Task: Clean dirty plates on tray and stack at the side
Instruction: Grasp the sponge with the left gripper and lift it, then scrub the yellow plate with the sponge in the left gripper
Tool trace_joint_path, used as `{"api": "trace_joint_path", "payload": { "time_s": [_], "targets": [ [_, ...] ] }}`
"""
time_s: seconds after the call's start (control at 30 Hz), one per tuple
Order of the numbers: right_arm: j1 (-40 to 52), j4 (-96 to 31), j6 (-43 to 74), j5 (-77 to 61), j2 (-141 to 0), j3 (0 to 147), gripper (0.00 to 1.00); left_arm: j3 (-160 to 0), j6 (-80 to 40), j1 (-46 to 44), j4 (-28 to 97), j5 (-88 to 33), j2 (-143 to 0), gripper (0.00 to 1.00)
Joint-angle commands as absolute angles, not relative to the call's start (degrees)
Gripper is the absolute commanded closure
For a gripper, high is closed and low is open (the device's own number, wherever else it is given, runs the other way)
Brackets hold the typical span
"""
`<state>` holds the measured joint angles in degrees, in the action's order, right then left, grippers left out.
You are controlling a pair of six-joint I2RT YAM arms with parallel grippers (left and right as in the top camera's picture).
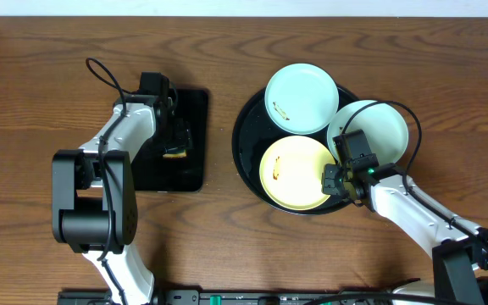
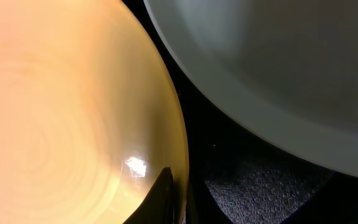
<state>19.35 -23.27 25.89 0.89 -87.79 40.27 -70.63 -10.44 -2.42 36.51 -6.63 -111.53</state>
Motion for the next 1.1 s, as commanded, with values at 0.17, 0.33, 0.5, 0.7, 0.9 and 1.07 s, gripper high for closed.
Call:
{"api": "trace_joint_path", "payload": {
  "time_s": [0.17,0.33,0.5,0.7,0.9,1.07],
  "targets": [
    [19.6,-23.5,25.6,0.2,-87.8,39.8,0.81,-68.6,-10.1,-2.4,32.3,-6.8,-112.2,0.67],
    [19.6,-22.8,25.6,-0.1,-87.8,39.8,0.89,-70.0,-10.1,-2.0,34.3,-6.8,-110.7,0.92],
    [19.6,-22.0,25.6,-0.1,-87.8,39.8,0.94,-71.7,-9.8,-1.6,38.3,-6.8,-101.9,0.92],
    [19.6,-22.0,25.6,-0.3,-87.8,39.8,0.55,-71.7,-10.2,-4.2,38.9,-6.8,-88.5,0.93],
    [19.6,-22.0,25.6,-0.3,-87.8,39.8,0.73,-71.7,-8.1,-7.1,39.8,-6.3,-84.9,0.93],
    [19.6,-22.0,25.6,-0.3,-87.8,39.8,0.99,-71.7,-7.5,-7.2,39.9,-5.9,-86.7,0.93]
  ]
}}
